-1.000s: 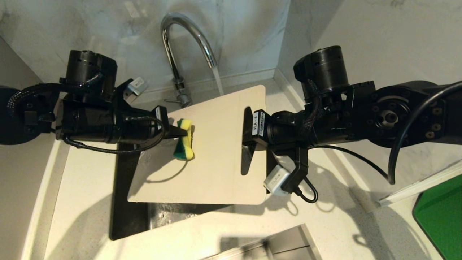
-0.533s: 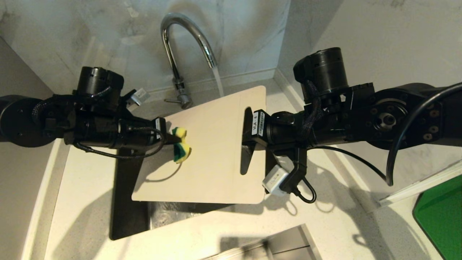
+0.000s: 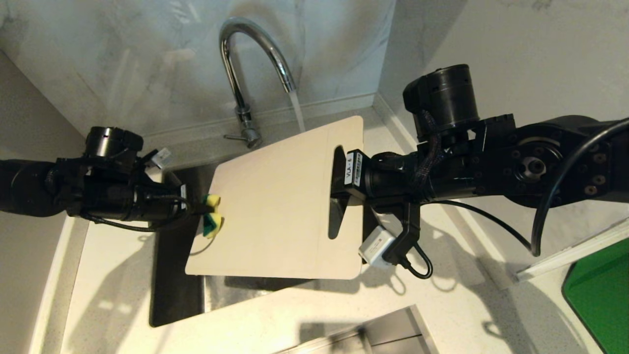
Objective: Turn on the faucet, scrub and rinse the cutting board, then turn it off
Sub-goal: Scrub the cutting board underwater
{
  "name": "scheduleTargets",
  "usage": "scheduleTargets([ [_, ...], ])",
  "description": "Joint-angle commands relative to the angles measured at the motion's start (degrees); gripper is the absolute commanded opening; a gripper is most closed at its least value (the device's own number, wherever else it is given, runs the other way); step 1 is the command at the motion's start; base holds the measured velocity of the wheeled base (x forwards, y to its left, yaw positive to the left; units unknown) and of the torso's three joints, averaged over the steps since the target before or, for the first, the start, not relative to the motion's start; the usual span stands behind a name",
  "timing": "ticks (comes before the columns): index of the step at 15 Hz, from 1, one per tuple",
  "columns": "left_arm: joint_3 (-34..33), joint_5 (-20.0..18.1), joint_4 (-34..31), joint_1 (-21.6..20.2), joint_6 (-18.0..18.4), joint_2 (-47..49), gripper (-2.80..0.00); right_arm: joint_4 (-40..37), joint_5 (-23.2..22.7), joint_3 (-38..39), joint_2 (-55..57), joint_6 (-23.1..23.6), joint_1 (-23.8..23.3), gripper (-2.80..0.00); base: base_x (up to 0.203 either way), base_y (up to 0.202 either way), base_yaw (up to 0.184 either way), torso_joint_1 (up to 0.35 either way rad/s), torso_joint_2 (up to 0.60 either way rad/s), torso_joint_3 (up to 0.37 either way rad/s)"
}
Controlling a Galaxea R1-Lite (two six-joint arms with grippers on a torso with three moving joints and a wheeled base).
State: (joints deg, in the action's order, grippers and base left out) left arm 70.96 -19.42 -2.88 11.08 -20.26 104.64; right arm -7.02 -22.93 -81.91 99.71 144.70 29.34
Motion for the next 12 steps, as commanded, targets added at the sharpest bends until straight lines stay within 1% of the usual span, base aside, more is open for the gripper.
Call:
scheduleTargets([
  [1,-2.3,-1.0,0.0,-3.6,1.0,0.5,-2.8,0.0,-0.2,0.0,-0.3,0.8,0.0,-2.8,0.0,0.0,0.0,0.0,0.0,0.0],
  [3,-2.8,-2.4,0.0,-6.4,2.1,0.5,-2.8,0.0,-0.2,0.0,-0.5,0.8,0.0,-2.8,0.0,0.0,0.0,0.0,0.0,0.0],
  [4,-2.8,-2.7,0.0,-6.8,2.3,0.3,-2.8,0.0,-0.2,0.2,-0.5,0.8,0.0,-2.8,0.0,0.0,0.0,0.0,0.0,0.0],
  [6,-2.8,-3.2,-0.3,-6.2,2.2,-2.3,-2.8,0.2,-0.2,0.4,-0.5,0.8,0.0,-2.8,0.0,0.0,0.0,0.0,0.0,0.0],
  [7,-2.8,-3.4,-0.5,-5.1,1.7,-4.3,-2.8,0.2,-0.3,0.5,-0.5,0.8,0.0,-2.8,0.0,0.0,0.0,0.0,0.0,0.0],
  [8,-2.8,-3.4,-0.7,-2.9,0.8,-6.4,-2.8,0.2,-0.2,0.6,-0.5,0.8,-0.1,-2.8,0.0,0.0,0.0,0.0,0.0,0.0],
  [10,-2.3,-3.2,-2.0,2.7,-1.7,-9.6,-2.8,0.2,-0.3,0.5,-0.5,0.4,-0.1,-2.8,0.0,0.0,0.0,0.0,0.0,0.0],
  [12,-1.3,-2.5,-4.2,9.8,-4.8,-11.6,-2.8,1.2,-0.3,0.8,-0.4,0.0,-0.2,-2.8,0.0,0.0,0.0,0.0,0.0,0.0],
])
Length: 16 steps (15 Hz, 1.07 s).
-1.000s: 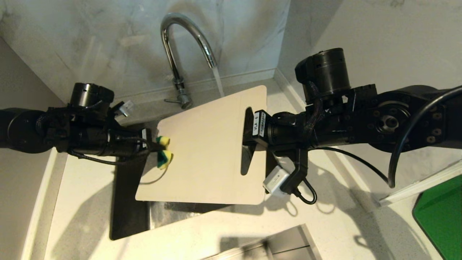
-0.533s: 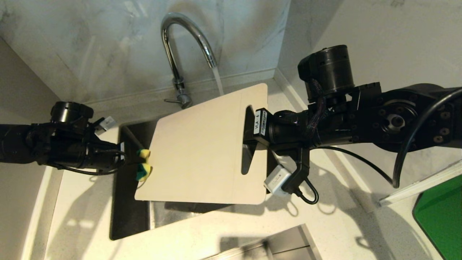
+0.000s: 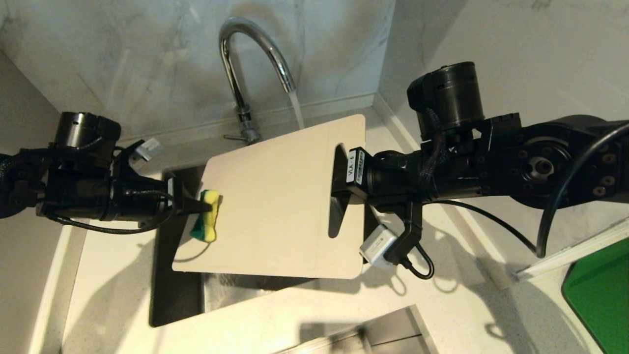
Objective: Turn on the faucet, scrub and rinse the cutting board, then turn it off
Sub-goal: Scrub the cutting board underwater
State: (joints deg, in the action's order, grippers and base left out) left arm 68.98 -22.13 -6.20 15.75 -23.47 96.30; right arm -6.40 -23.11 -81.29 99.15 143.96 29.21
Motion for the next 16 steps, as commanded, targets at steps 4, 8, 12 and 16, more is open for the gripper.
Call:
scheduleTargets([
  [4,2.3,5.7,-3.4,19.6,-8.5,-5.5,-2.8,1.8,-0.1,1.0,0.3,-0.2,-0.1,-2.8,0.0,0.0,0.0,0.0,0.0,0.0],
  [8,-0.5,6.9,-3.8,19.3,-9.0,-5.6,-2.8,1.8,-0.2,1.3,0.1,-0.2,-0.7,-2.8,0.0,0.0,0.0,0.0,0.0,0.0],
  [12,-5.4,6.3,-2.9,12.9,-6.3,-4.8,-2.8,1.9,-0.2,1.7,0.1,-0.2,-0.7,-2.8,0.0,0.0,0.0,0.0,0.0,0.0],
  [16,-13.1,2.8,3.6,5.2,-3.4,-4.2,-2.8,3.6,-0.2,2.1,0.1,-1.0,-0.7,-2.8,0.0,0.0,0.0,0.0,0.0,0.0],
])
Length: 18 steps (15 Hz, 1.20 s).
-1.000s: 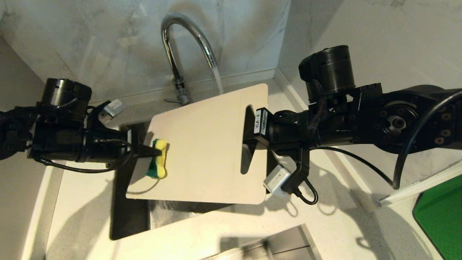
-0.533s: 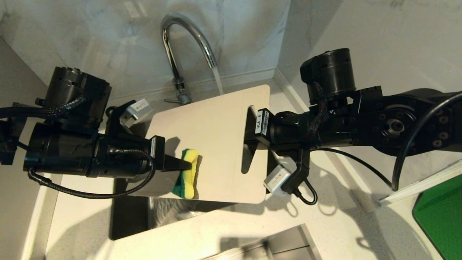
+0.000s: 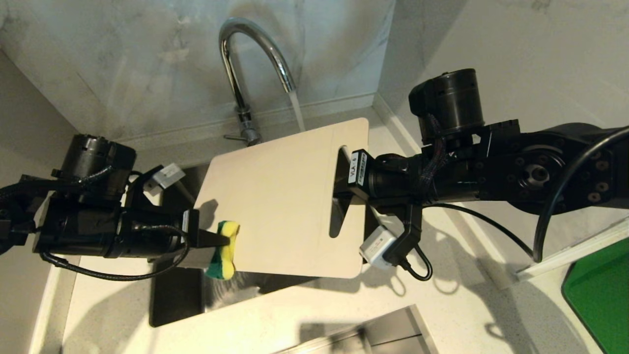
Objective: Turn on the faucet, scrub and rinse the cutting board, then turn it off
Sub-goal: Scrub the cutting board underwater
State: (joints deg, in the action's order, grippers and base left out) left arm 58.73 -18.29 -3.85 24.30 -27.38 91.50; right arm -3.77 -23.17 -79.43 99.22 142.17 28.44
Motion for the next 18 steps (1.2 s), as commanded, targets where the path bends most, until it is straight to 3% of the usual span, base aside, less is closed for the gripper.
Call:
scheduleTargets([
  [1,-4.1,-1.9,2.1,-5.5,1.6,1.2,-2.8,1.8,-0.1,0.7,0.1,0.3,0.0,-2.8,0.0,0.0,0.0,0.0,0.0,0.0],
  [6,-6.8,-6.4,2.7,-17.3,7.9,5.9,-2.8,3.9,-1.0,2.4,0.0,-0.6,0.0,-2.8,0.0,0.0,0.0,0.0,0.0,0.0],
  [9,-6.9,-8.6,3.3,-21.5,9.6,7.8,-2.8,4.0,-1.0,2.4,-0.1,-0.6,-0.1,-2.8,0.0,0.0,0.0,0.0,0.0,0.0],
  [14,-4.2,-8.9,6.4,-21.5,9.4,7.2,-2.8,4.0,-1.3,3.2,-0.4,-0.6,-0.1,-2.8,0.0,0.0,0.0,0.0,0.0,0.0],
  [18,2.2,-8.9,1.9,-19.2,7.9,5.2,-2.8,4.2,-1.3,4.9,-0.7,-0.5,-0.1,-2.8,0.0,0.0,0.0,0.0,0.0,0.0],
])
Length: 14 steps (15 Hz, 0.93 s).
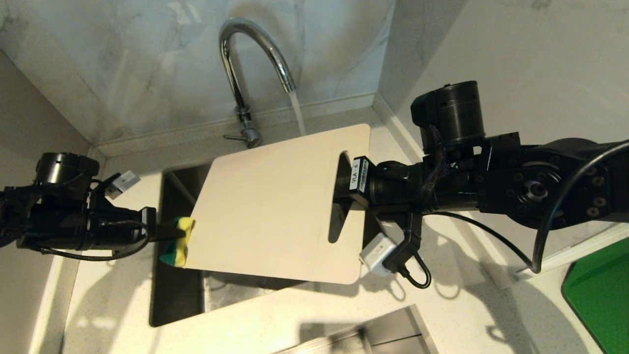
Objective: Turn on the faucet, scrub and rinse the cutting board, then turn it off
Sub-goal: Scrub the cutting board underwater
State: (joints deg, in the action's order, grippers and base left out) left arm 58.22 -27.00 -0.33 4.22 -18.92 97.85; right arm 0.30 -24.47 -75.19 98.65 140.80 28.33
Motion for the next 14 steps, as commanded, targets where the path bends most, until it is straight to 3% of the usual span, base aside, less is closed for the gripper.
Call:
scheduleTargets([
  [1,5.2,-0.1,-3.5,2.1,-1.2,-1.8,-2.8,0.9,-0.1,0.9,0.0,0.9,0.1,-2.8,0.0,0.0,0.0,0.0,0.0,0.0],
  [5,17.9,1.2,-12.5,9.8,-2.4,-2.7,-2.8,2.2,-0.1,2.1,-0.1,0.9,0.1,-2.8,0.0,0.0,0.0,0.0,0.0,0.0],
  [9,30.4,9.2,-16.7,21.3,-4.5,1.9,-2.8,2.2,0.0,2.3,-0.7,0.8,1.7,-2.8,0.0,0.0,0.0,0.0,0.0,0.0],
  [14,38.0,10.1,-19.7,23.3,-5.5,9.8,-2.8,2.2,0.0,2.9,-3.2,0.7,3.1,-2.8,0.0,0.0,0.0,0.0,0.0,0.0],
])
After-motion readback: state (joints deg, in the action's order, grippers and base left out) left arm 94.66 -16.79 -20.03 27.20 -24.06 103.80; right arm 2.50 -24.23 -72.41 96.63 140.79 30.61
